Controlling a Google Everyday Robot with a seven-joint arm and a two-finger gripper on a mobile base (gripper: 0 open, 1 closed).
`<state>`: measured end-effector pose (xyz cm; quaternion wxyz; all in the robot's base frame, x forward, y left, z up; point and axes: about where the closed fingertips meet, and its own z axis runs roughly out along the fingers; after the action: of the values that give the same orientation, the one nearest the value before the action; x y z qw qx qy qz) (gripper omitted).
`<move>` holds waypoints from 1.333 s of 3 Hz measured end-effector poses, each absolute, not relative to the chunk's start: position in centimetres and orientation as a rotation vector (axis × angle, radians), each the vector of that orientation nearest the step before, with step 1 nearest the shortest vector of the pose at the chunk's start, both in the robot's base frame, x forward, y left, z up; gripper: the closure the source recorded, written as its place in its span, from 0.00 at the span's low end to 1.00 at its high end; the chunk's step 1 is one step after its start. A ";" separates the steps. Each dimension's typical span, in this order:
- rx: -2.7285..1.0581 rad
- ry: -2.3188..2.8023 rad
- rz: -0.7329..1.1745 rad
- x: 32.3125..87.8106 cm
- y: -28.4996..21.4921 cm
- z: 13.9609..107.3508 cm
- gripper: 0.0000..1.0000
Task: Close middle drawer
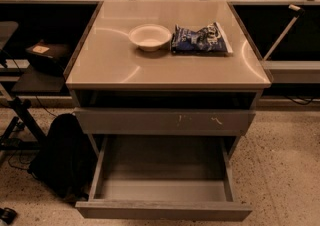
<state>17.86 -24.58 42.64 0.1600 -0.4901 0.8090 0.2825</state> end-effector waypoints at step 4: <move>-1.486 1.894 1.013 24.0 -12.7 40.4 0.00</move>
Offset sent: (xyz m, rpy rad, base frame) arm 0.0236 0.0806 -0.0644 0.2052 0.0692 0.1798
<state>24.02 -12.72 40.39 0.2621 -0.5490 0.6999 0.3742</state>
